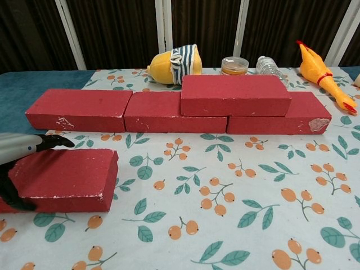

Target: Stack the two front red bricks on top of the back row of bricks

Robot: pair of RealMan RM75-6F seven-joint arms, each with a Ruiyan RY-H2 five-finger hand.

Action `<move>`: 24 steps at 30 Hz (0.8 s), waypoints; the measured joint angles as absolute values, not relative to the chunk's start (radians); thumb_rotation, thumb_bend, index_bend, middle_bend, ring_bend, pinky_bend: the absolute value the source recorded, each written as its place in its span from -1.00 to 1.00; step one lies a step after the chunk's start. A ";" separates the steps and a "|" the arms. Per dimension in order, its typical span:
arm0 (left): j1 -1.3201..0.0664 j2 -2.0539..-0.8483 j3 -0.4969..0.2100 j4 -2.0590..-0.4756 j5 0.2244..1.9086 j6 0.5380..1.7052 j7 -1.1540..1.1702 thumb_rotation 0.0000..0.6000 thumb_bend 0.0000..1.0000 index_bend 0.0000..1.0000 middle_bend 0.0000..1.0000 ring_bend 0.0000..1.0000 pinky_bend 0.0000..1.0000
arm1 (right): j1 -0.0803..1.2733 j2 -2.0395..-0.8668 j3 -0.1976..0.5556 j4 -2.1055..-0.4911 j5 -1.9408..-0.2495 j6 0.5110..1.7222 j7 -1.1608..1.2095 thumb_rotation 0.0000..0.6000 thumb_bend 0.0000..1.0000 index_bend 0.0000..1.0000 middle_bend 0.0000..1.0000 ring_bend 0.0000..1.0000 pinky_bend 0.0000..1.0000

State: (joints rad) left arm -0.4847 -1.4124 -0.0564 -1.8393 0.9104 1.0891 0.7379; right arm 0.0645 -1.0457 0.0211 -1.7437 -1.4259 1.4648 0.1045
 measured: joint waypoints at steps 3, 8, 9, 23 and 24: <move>-0.493 -1.421 -0.055 -1.832 0.903 1.093 0.750 1.00 -1.00 -1.00 -0.89 -0.99 -0.88 | 0.064 -1.046 0.021 -1.744 -1.427 1.463 0.105 1.00 -0.79 -1.00 -1.00 -1.00 -1.00; -0.508 -1.433 -0.048 -1.831 0.902 1.106 0.772 1.00 -1.00 -0.86 -0.61 -0.80 -0.66 | 0.063 -1.049 0.026 -1.748 -1.423 1.459 0.102 1.00 -0.79 -1.00 -1.00 -1.00 -1.00; -0.510 -1.434 -0.046 -1.832 0.904 1.109 0.776 1.00 -1.00 -0.83 -0.58 -0.76 -0.62 | 0.063 -1.050 0.027 -1.748 -1.423 1.459 0.101 1.00 -0.79 -1.00 -1.00 -1.00 -1.00; -0.561 -1.392 -0.079 -1.886 0.869 1.168 0.868 1.00 -1.00 -0.35 -0.26 -0.33 -0.28 | 0.061 -1.056 0.039 -1.751 -1.409 1.447 0.089 1.00 -0.79 -1.00 -1.00 -1.00 -1.00; -0.568 -1.381 -0.089 -1.895 0.857 1.165 0.870 1.00 -1.00 -0.36 -0.27 -0.33 -0.28 | 0.061 -1.057 0.040 -1.751 -1.407 1.446 0.088 1.00 -0.79 -1.00 -1.00 -1.00 -1.00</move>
State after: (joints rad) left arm -0.5678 -1.3815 -0.0894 -1.8954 0.8571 1.1654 0.8699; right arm 0.0615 -1.0567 0.0403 -1.7508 -1.4073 1.4462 0.0876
